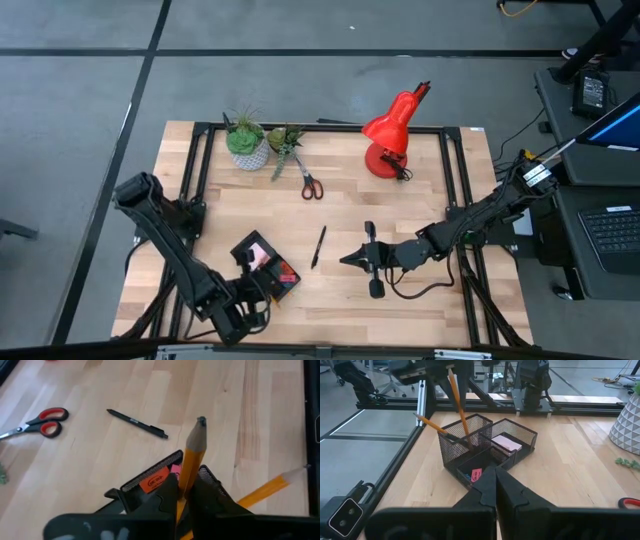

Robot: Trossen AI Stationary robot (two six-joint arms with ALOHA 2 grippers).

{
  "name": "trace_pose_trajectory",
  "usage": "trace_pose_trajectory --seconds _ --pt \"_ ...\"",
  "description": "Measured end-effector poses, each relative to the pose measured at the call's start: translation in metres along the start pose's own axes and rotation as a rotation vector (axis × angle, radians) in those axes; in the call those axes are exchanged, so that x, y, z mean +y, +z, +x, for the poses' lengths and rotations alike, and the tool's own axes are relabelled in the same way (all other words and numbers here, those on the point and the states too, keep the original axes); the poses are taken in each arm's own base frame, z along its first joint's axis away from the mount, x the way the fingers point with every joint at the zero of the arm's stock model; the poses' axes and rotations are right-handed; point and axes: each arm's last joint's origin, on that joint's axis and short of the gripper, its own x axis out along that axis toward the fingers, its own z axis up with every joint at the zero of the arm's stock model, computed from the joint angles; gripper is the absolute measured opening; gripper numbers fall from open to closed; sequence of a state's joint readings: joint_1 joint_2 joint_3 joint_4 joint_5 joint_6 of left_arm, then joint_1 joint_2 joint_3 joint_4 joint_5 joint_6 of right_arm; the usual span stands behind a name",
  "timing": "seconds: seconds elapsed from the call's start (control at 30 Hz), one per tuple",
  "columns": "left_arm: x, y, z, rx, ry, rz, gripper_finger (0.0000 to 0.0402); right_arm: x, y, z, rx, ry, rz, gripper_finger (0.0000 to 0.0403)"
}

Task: Pick and place office supplies into organizer
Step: Put the yellow pencil into the black desk organizer, then put the black pen into the black desk organizer

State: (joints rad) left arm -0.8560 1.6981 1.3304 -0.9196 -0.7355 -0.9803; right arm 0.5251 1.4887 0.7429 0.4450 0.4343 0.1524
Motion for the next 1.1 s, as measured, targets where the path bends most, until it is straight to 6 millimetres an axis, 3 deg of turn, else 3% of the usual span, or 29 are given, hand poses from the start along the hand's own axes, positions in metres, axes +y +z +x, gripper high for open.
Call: trace_pose_trajectory --seconds 0.7,0.9,1.1 --pt "-0.001 0.0 0.001 0.012 -0.008 0.035 0.0093 0.003 0.0 -0.001 -0.003 0.01 0.002 0.0" --pt "0.01 0.014 -0.019 -0.01 -0.034 0.065 0.0091 0.003 0.0 -0.001 -0.003 0.01 0.0 0.0" --pt "0.035 0.031 -0.048 -0.082 -0.041 0.074 0.007 0.003 0.0 -0.001 -0.001 0.01 -0.003 0.0"
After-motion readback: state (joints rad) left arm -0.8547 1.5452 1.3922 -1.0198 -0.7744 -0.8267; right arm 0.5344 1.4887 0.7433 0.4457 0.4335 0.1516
